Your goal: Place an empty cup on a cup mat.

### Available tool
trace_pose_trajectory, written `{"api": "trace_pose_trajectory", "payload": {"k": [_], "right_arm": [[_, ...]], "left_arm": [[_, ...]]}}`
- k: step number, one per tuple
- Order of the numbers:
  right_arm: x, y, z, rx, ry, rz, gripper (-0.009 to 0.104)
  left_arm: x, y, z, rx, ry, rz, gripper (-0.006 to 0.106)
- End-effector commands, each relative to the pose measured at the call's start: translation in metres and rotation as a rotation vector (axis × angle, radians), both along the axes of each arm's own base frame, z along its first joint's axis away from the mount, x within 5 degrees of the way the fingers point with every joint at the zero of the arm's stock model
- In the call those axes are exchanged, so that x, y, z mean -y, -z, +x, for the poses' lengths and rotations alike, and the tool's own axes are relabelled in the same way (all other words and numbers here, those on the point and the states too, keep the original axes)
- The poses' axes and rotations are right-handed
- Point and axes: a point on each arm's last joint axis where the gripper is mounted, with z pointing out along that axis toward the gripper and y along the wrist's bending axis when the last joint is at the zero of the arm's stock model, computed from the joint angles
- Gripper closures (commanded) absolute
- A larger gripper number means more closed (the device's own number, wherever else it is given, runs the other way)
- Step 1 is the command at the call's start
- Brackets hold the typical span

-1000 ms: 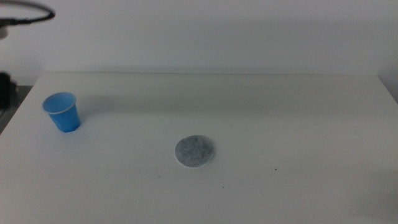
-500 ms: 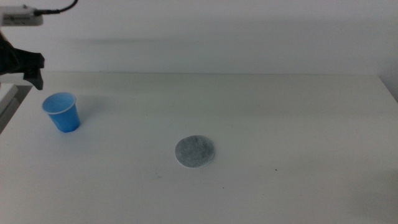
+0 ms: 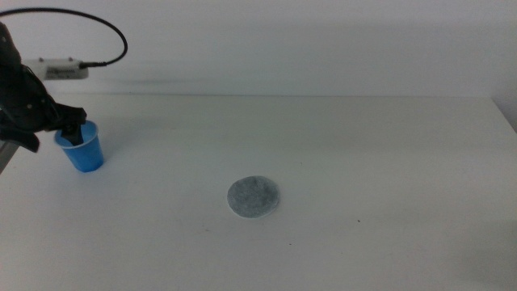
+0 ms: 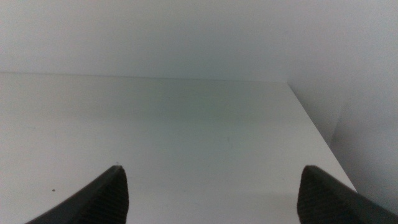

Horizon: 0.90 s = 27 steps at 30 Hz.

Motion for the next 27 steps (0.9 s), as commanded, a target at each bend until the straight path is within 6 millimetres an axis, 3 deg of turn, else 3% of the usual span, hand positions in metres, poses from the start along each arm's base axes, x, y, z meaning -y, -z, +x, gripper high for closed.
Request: {"api": "trace_pose_trajectory", "payload": {"k": [1, 5, 8, 10, 13, 17, 21, 24, 27], "right_arm": [[0.0, 0.0, 0.0, 0.008, -0.002, -0.007, 0.002], [0.0, 0.0, 0.0, 0.008, -0.002, -0.007, 0.002], [0.0, 0.0, 0.0, 0.008, -0.002, -0.007, 0.002], [0.0, 0.0, 0.0, 0.008, -0.002, -0.007, 0.002], [0.0, 0.0, 0.0, 0.008, -0.002, -0.007, 0.002], [0.0, 0.0, 0.0, 0.008, -0.002, -0.007, 0.002], [0.0, 0.0, 0.0, 0.008, -0.002, -0.007, 0.002], [0.0, 0.0, 0.0, 0.008, -0.002, -0.007, 0.002], [0.0, 0.0, 0.0, 0.008, -0.002, -0.007, 0.002]], "left_arm": [[0.001, 0.003, 0.004, 0.014, 0.002, -0.022, 0.025], [0.004, 0.003, 0.004, 0.021, -0.024, -0.07, 0.068], [0.014, -0.011, 0.001, 0.031, -0.006, -0.092, 0.102], [0.029, -0.022, -0.003, 0.02, 0.022, -0.085, 0.102], [0.069, -0.042, -0.013, 0.037, 0.079, -0.086, 0.102], [0.145, -0.058, -0.035, 0.043, 0.225, -0.138, 0.102], [0.213, -0.056, -0.056, 0.017, 0.349, -0.161, 0.102], [0.246, -0.051, -0.068, 0.045, 0.409, -0.142, 0.102], [0.264, -0.048, -0.074, 0.05, 0.409, -0.13, 0.102]]}}
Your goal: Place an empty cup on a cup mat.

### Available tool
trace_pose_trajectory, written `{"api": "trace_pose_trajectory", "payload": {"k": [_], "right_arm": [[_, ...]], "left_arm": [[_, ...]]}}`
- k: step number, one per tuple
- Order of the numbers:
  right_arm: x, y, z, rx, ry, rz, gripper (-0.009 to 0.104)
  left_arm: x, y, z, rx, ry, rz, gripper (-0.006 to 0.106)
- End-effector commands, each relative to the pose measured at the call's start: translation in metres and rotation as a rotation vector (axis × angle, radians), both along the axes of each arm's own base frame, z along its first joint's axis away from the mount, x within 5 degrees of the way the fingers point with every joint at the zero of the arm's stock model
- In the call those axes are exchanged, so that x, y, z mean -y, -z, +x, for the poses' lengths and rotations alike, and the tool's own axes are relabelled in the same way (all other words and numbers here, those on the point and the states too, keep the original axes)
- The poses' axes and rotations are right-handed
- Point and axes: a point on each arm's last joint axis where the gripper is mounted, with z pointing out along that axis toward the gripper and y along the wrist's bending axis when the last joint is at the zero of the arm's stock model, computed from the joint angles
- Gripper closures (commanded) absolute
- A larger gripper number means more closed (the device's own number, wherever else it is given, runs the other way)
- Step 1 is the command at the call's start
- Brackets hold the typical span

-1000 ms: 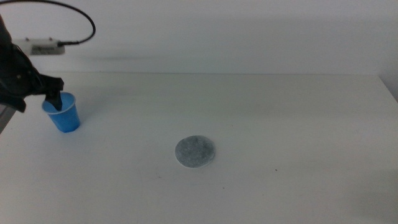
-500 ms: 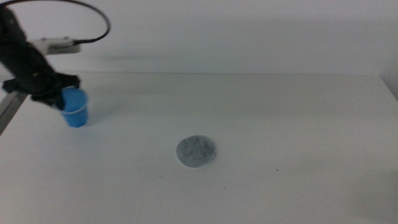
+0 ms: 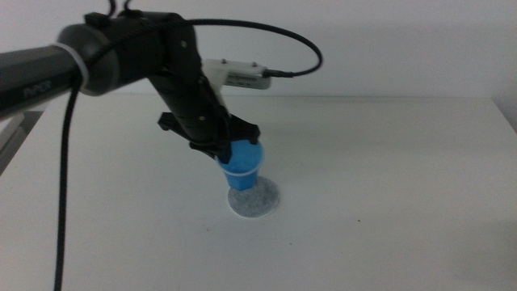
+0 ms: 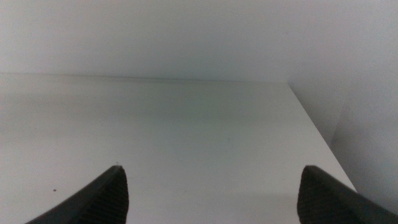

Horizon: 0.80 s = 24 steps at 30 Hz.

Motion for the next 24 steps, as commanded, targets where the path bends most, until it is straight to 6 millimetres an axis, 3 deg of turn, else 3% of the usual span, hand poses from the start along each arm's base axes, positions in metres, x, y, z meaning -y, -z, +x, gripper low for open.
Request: {"api": "trace_pose_trajectory", "payload": {"k": [1, 12, 16, 20, 24], "right_arm": [[0.0, 0.0, 0.0, 0.008, -0.002, -0.007, 0.002], [0.0, 0.0, 0.0, 0.008, -0.002, -0.007, 0.002], [0.0, 0.0, 0.0, 0.008, -0.002, -0.007, 0.002], [0.0, 0.0, 0.0, 0.008, -0.002, -0.007, 0.002], [0.0, 0.0, 0.0, 0.008, -0.002, -0.007, 0.002]], "left_arm": [[0.008, 0.0, -0.002, 0.025, -0.015, 0.005, 0.102], [0.021, 0.031, 0.009, -0.014, -0.087, -0.056, 0.102], [0.021, 0.036, 0.008, -0.043, -0.085, -0.047, 0.098], [0.02, 0.037, 0.007, -0.062, -0.079, -0.033, 0.083], [0.019, 0.037, 0.004, -0.096, -0.073, -0.018, 0.054]]}}
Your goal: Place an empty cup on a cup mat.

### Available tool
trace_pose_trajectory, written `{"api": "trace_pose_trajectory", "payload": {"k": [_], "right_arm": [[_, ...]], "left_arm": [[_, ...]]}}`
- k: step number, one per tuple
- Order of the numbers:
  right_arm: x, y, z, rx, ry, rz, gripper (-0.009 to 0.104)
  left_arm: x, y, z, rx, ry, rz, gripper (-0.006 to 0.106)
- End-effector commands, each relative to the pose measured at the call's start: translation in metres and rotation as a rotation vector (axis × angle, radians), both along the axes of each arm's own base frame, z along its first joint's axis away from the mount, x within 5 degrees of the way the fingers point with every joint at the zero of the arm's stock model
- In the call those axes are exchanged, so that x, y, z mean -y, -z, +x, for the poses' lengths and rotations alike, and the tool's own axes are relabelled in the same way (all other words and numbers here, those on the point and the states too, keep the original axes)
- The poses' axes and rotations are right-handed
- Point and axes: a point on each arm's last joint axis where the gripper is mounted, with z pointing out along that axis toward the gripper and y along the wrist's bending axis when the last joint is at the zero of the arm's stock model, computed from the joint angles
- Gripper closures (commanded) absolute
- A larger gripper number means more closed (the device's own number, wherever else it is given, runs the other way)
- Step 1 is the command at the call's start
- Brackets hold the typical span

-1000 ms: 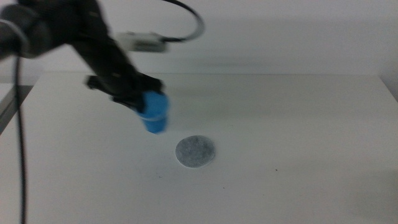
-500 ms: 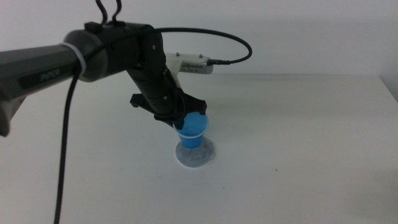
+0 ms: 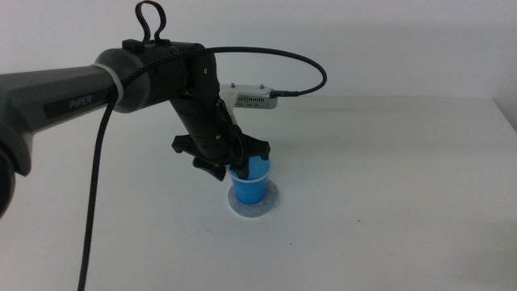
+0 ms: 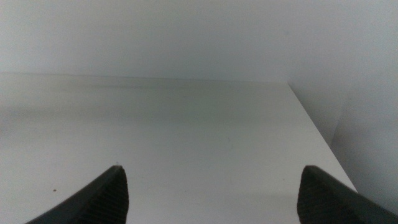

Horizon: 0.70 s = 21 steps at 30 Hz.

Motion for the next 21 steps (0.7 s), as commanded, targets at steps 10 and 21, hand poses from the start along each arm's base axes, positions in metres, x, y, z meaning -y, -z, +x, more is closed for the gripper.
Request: {"api": "trace_pose_trajectory", "payload": {"k": [10, 21], "right_arm": [[0.0, 0.0, 0.0, 0.008, -0.002, -0.007, 0.002], [0.0, 0.0, 0.0, 0.008, -0.002, -0.007, 0.002]], "left_arm": [[-0.029, -0.076, -0.032, 0.056, 0.058, 0.042, 0.007], [-0.11, -0.13, -0.15, 0.381, -0.035, 0.152, 0.007]]}}
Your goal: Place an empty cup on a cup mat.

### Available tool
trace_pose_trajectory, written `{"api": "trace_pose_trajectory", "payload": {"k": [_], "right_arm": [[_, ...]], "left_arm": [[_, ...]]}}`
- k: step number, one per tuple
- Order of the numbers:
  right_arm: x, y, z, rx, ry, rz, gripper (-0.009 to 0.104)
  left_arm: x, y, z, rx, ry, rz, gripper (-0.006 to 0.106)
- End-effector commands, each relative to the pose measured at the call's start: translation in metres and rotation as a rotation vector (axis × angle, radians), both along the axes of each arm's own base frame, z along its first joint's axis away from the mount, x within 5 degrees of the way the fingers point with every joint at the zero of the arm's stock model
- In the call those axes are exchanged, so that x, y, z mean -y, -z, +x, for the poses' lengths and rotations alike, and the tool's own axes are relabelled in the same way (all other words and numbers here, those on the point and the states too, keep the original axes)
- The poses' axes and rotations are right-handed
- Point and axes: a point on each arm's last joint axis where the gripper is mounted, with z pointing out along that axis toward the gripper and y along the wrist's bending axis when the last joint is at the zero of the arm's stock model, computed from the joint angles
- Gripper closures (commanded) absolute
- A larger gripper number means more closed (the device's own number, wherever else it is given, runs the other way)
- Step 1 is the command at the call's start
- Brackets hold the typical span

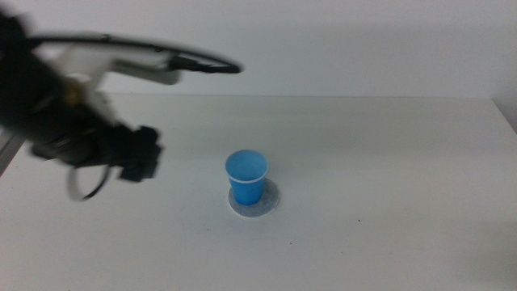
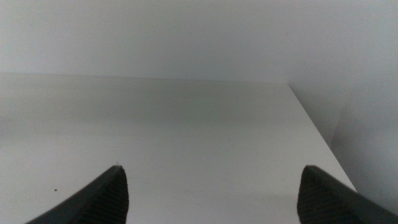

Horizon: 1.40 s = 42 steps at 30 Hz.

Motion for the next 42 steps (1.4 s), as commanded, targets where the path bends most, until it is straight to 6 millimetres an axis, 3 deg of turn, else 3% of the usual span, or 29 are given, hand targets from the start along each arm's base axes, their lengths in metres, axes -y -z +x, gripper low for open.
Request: {"api": "trace_pose_trajectory", "payload": {"k": [1, 5, 11, 15, 21, 26, 32, 34, 42], "right_arm": [[0.0, 0.0, 0.0, 0.008, -0.002, -0.007, 0.002], [0.0, 0.0, 0.0, 0.008, -0.002, -0.007, 0.002], [0.0, 0.0, 0.0, 0.008, -0.002, -0.007, 0.002], [0.0, 0.0, 0.0, 0.008, -0.002, -0.007, 0.002], [0.0, 0.0, 0.0, 0.008, -0.002, -0.007, 0.002], [0.0, 0.0, 0.0, 0.008, -0.002, -0.007, 0.002], [0.0, 0.0, 0.0, 0.008, -0.002, -0.007, 0.002], [0.0, 0.0, 0.0, 0.008, -0.002, -0.007, 0.002], [0.0, 0.0, 0.0, 0.008, -0.002, -0.007, 0.002]], "left_arm": [[-0.016, -0.002, -0.018, 0.083, -0.041, -0.009, 0.007], [-0.036, 0.0, -0.047, 0.187, -0.078, -0.062, 0.007], [-0.064, 0.012, -0.085, 0.587, -0.1, -0.205, 0.007], [-0.083, 0.042, -0.115, 0.765, -0.185, -0.236, 0.007], [-0.093, 0.097, -0.15, 0.818, -0.291, -0.259, 0.007], [-0.095, 0.119, -0.161, 0.916, -0.282, -0.253, 0.007], [-0.095, 0.131, -0.166, 1.017, -0.278, -0.269, 0.007], [-0.096, 0.126, -0.17, 1.091, -0.279, -0.277, 0.007], [-0.098, 0.131, -0.17, 1.039, -0.321, -0.265, 0.007]]}}
